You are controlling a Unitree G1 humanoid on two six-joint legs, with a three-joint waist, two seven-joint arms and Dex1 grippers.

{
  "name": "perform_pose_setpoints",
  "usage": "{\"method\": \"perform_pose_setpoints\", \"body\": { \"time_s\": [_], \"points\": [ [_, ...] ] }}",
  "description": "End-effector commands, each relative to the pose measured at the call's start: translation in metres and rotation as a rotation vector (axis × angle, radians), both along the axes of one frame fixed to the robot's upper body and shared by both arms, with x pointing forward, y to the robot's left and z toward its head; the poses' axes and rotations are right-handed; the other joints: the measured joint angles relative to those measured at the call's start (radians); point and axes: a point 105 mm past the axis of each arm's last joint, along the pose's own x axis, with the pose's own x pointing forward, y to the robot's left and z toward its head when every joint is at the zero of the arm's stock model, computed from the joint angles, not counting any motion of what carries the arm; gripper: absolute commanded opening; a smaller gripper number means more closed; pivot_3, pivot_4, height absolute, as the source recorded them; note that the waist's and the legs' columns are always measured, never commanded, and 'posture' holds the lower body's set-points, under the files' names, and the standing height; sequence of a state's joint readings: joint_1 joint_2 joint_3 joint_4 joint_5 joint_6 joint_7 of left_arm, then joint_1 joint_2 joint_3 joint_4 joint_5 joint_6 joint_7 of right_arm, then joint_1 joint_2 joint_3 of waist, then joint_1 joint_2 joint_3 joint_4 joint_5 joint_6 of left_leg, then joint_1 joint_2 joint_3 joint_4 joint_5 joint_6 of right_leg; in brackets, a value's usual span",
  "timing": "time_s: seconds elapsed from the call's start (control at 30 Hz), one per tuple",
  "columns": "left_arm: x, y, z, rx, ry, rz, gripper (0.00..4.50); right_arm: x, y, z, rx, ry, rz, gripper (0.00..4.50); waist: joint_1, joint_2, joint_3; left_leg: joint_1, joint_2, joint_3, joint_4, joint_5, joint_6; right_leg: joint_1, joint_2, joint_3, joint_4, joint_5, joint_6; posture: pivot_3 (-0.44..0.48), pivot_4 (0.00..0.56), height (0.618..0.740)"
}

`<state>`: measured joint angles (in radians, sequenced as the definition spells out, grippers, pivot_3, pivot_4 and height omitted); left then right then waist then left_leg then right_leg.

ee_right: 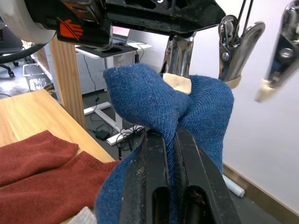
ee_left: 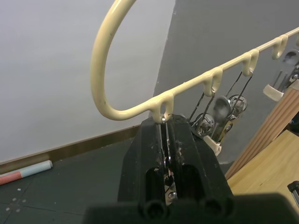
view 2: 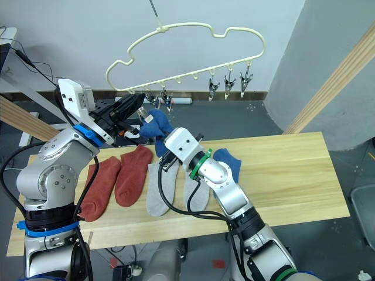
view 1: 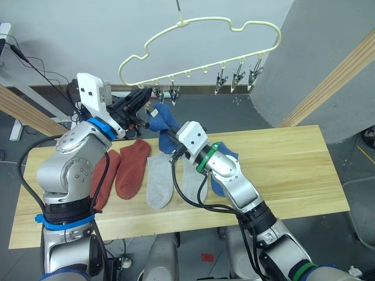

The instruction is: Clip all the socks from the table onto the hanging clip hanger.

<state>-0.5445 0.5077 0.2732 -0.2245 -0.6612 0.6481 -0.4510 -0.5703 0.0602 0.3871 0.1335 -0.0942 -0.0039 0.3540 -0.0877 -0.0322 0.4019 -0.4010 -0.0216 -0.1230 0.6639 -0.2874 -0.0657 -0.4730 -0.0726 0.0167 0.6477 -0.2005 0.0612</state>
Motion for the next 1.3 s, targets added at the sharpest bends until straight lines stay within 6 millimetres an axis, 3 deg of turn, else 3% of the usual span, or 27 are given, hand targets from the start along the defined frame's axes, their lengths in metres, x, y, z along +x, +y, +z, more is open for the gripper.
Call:
{"method": "perform_pose_setpoints", "body": {
  "time_s": [0.03, 0.2, 0.23, 0.47, 0.93, 1.03, 1.1, 1.13, 1.17, 1.3],
  "points": [
    [-0.007, 0.0, 0.009, 0.005, -0.038, -0.007, 0.0, -0.007, 0.003, 0.012, 0.053, -0.037, 0.022, 0.08, 0.0, 0.0, 0.0, 0.0, 0.0, 0.0, 0.0, 0.0, 0.0, 0.0, 0.0, 0.0, 0.0, 0.0, 0.0, -0.126, 0.413, 0.74],
    [-0.008, 0.001, 0.006, -0.016, -0.018, -0.004, 0.0, -0.007, 0.004, 0.013, 0.059, -0.034, 0.03, 0.08, 0.0, 0.0, 0.0, 0.0, 0.0, 0.0, 0.0, 0.0, 0.0, 0.0, 0.0, 0.0, 0.0, 0.0, 0.0, -0.124, 0.413, 0.74],
    [-0.008, 0.003, 0.005, -0.018, -0.01, 0.001, 0.6, -0.007, 0.005, 0.013, 0.06, -0.034, 0.032, 0.0, 0.0, 0.0, 0.0, 0.0, 0.0, 0.0, 0.0, 0.0, 0.0, 0.0, 0.0, 0.0, 0.0, 0.0, 0.0, -0.124, 0.413, 0.74],
    [-0.013, 0.001, -0.001, -0.029, 0.037, -0.042, 2.71, -0.008, 0.006, 0.014, 0.063, -0.032, 0.038, 0.0, 0.0, 0.0, 0.0, 0.0, 0.0, 0.0, 0.0, 0.0, 0.0, 0.0, 0.0, 0.0, 0.001, 0.0, 0.0, -0.121, 0.41, 0.74],
    [-0.03, 0.017, -0.012, -0.006, 0.154, -0.085, 2.71, -0.007, 0.011, 0.008, 0.033, -0.002, 0.057, 0.0, 0.002, 0.0, 0.0, 0.0, 0.0, 0.0, 0.001, 0.0, 0.0, 0.0, 0.0, 0.0, 0.001, 0.001, -0.001, -0.101, 0.409, 0.74],
    [-0.03, 0.017, -0.012, 0.006, 0.146, -0.075, 2.75, -0.005, 0.01, 0.005, 0.024, 0.02, 0.051, 0.7, 0.003, 0.0, 0.0, 0.0, 0.0, 0.0, 0.001, 0.0, 0.0, 0.0, 0.0, 0.0, 0.001, 0.001, -0.002, -0.1, 0.409, 0.74],
    [-0.03, 0.019, -0.013, 0.01, 0.143, -0.059, 2.75, -0.005, 0.01, 0.003, 0.007, 0.026, 0.052, 1.43, 0.003, 0.0, 0.0, 0.0, 0.0, 0.0, 0.001, 0.0, -0.001, 0.0, 0.0, 0.0, 0.001, 0.001, -0.002, -0.101, 0.409, 0.74],
    [-0.03, 0.021, -0.014, 0.021, 0.134, -0.045, 2.75, -0.005, 0.01, 0.002, -0.006, 0.029, 0.053, 1.43, 0.003, 0.0, 0.0, 0.0, 0.001, 0.0, 0.001, 0.0, -0.001, 0.0, 0.0, 0.0, 0.001, 0.002, -0.003, -0.102, 0.407, 0.74],
    [-0.029, 0.022, -0.014, 0.024, 0.127, -0.03, 2.75, -0.005, 0.009, 0.001, -0.017, 0.032, 0.052, 1.88, 0.003, 0.0, 0.0, 0.0, 0.001, 0.0, 0.001, 0.0, -0.001, -0.001, 0.0, -0.001, 0.001, 0.002, -0.003, -0.101, 0.407, 0.74],
    [-0.031, 0.022, -0.013, 0.109, 0.046, 0.023, 2.75, -0.009, -0.008, -0.005, -0.067, 0.055, 0.057, 1.88, 0.004, 0.0, 0.0, 0.0, 0.001, 0.001, 0.001, 0.0, -0.001, -0.001, 0.0, 0.0, 0.001, 0.002, -0.003, -0.1, 0.406, 0.74]
  ]
}}
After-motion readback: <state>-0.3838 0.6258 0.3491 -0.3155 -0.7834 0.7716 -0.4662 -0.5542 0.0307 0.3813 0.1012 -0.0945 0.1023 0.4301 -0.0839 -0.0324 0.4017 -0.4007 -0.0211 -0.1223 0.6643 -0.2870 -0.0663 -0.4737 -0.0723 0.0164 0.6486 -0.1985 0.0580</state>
